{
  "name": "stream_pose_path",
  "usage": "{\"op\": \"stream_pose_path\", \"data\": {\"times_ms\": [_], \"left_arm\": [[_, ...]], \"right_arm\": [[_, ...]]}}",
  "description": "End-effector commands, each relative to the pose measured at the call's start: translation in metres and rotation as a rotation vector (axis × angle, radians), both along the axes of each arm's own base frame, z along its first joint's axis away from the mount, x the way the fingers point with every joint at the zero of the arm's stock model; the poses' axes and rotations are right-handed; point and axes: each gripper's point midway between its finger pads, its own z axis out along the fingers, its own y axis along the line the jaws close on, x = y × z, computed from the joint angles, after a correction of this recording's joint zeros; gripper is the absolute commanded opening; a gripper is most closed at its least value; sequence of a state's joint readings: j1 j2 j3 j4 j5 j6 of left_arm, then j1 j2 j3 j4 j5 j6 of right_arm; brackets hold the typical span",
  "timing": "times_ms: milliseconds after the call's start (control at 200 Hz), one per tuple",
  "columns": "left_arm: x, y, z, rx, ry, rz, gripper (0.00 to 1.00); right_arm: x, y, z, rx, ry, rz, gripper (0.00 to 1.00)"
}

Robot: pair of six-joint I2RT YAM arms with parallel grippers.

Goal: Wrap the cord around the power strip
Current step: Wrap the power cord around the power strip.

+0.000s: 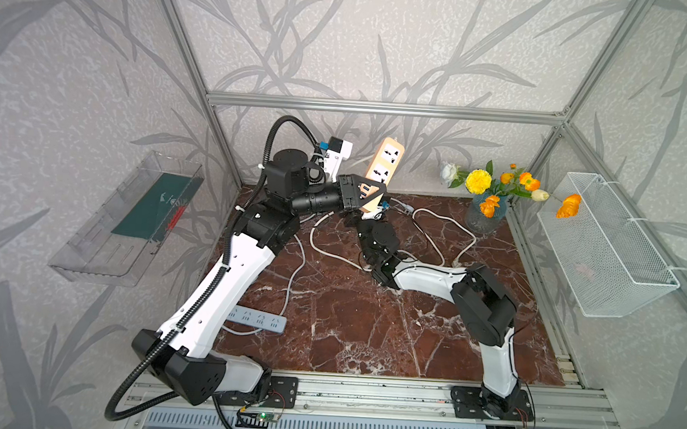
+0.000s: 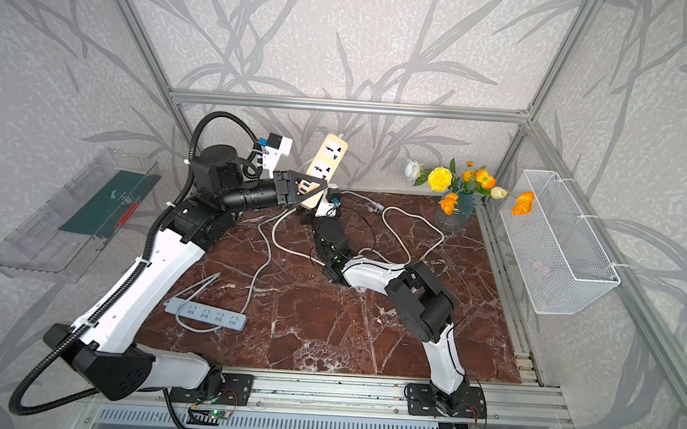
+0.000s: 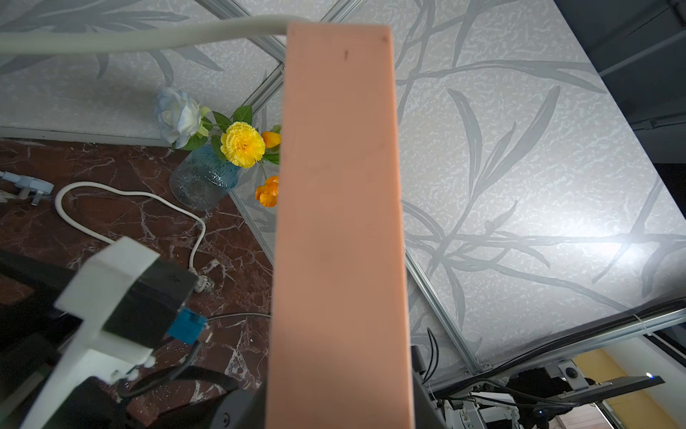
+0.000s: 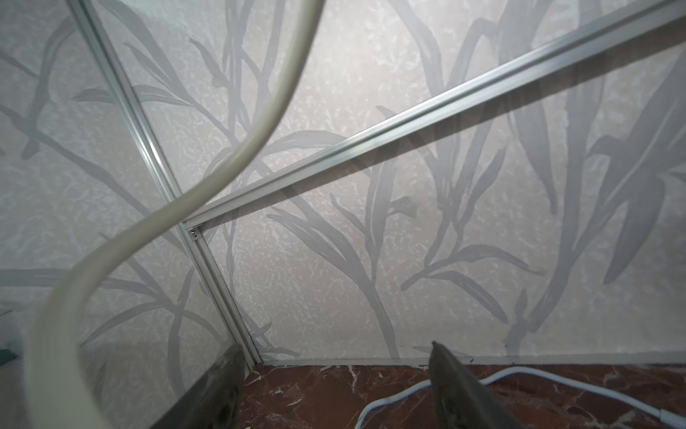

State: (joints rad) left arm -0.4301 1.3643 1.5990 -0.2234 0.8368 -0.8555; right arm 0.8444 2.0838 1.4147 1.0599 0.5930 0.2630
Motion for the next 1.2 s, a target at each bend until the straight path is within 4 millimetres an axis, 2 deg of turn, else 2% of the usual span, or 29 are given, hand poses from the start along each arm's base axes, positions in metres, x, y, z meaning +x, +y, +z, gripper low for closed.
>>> {"op": "stream_pose_path", "data": {"times_ms": [0,110,220,260,330,365,460,565,595,625,760,870,900,925,1025,1085,1195], "left_arm": [[-0.02,0.005,0.033,-0.055,-0.08,-0.028,0.0],[-0.024,0.008,0.028,-0.04,-0.074,-0.023,0.0],[-0.027,0.009,0.031,-0.035,-0.089,-0.025,0.0],[-0.027,0.01,0.032,-0.031,-0.096,-0.023,0.0],[-0.028,0.01,0.035,-0.033,-0.103,-0.03,0.0],[-0.031,0.01,0.038,-0.04,-0.109,-0.042,0.0],[-0.034,0.01,0.043,-0.051,-0.121,-0.056,0.0],[-0.032,0.021,0.033,0.043,-0.137,-0.003,0.0],[-0.03,0.027,0.03,0.074,-0.148,0.021,0.0],[-0.027,0.034,0.023,0.117,-0.145,0.052,0.0],[-0.005,0.07,-0.025,0.373,-0.135,0.214,0.0],[0.026,0.115,-0.062,0.64,-0.129,0.432,0.0],[0.034,0.126,-0.07,0.717,-0.133,0.478,0.0],[0.041,0.135,-0.078,0.776,-0.133,0.515,0.0],[0.063,0.154,-0.109,0.947,-0.154,0.574,0.0],[0.072,0.155,-0.13,1.004,-0.153,0.562,0.0],[0.079,0.142,-0.174,1.073,-0.169,0.439,0.0]], "right_arm": [[0.021,-0.028,-0.029,-0.006,0.087,-0.214,0.66],[0.029,-0.04,-0.03,-0.025,0.078,-0.254,0.62],[0.029,-0.037,-0.031,-0.104,0.042,-0.223,0.53],[0.027,-0.034,-0.034,-0.139,0.027,-0.204,0.44],[0.024,-0.031,-0.038,-0.195,0.012,-0.182,0.18],[0.022,-0.029,-0.04,-0.225,0.005,-0.17,0.11],[0.019,-0.026,-0.041,-0.285,-0.021,-0.145,0.1],[0.009,-0.026,-0.044,-0.386,-0.022,-0.111,0.06],[0.005,-0.03,-0.051,-0.424,-0.012,-0.104,0.04],[-0.001,-0.034,-0.054,-0.455,-0.005,-0.1,0.0],[-0.028,-0.062,-0.068,-0.587,0.039,-0.072,0.0],[-0.061,-0.07,-0.081,-0.723,0.068,0.017,0.0],[-0.071,-0.069,-0.09,-0.785,0.073,0.039,0.0],[-0.082,-0.07,-0.08,-0.81,0.045,0.052,0.0],[-0.121,-0.058,-0.074,-0.985,-0.03,0.172,0.0],[-0.143,-0.048,-0.067,-1.088,-0.082,0.253,0.0],[-0.179,-0.038,-0.024,-1.182,-0.209,0.375,0.0]]}}
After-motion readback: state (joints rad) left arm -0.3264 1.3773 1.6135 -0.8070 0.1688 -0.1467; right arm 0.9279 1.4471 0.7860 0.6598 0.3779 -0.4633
